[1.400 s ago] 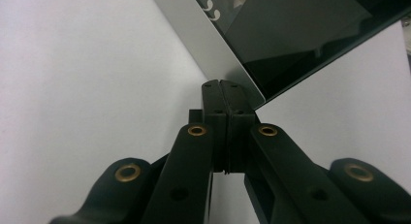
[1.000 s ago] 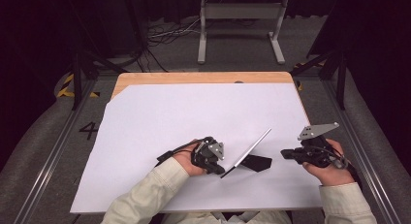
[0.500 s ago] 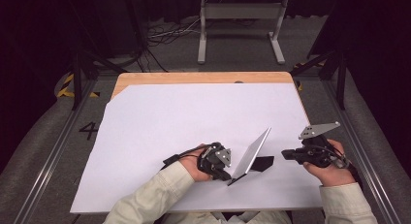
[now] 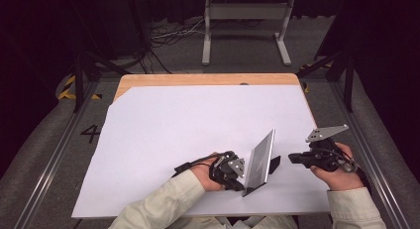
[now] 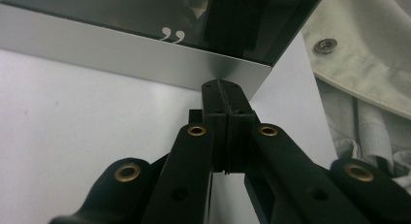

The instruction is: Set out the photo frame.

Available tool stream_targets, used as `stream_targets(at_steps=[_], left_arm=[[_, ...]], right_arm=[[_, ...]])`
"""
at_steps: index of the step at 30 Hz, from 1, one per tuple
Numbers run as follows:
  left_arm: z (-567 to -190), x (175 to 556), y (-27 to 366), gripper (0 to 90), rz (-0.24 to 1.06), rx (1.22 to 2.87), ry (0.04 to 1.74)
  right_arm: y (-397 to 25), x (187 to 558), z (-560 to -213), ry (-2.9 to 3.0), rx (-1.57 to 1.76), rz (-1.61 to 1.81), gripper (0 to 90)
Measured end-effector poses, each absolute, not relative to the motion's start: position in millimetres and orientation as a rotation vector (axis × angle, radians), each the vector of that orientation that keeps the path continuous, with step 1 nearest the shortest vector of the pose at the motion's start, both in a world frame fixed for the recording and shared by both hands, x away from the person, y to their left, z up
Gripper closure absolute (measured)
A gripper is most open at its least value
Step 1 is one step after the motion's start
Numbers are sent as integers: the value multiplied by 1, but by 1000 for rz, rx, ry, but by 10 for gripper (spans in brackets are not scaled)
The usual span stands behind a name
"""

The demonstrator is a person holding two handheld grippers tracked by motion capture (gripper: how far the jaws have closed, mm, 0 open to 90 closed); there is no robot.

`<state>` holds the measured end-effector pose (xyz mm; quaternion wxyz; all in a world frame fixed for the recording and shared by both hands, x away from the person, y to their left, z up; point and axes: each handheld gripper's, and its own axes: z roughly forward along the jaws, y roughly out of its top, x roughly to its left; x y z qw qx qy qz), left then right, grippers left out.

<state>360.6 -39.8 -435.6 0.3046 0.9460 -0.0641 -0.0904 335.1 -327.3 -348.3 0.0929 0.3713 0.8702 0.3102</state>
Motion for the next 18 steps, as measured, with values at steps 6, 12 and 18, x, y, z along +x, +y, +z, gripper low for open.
stream_targets(at_steps=[6, 12, 18], left_arm=[[-438, 357, -48, 900, -237, 2475, -191], [-439, 354, -57, 900, -251, 2459, -203], [-440, 351, -66, 900, -244, 2445, -202]], right_arm=[[-329, 333, -348, 2575, 1109, 923, 892], [-334, 328, -347, 2556, 1127, 925, 890], [-336, 326, -347, 2547, 1139, 927, 887]])
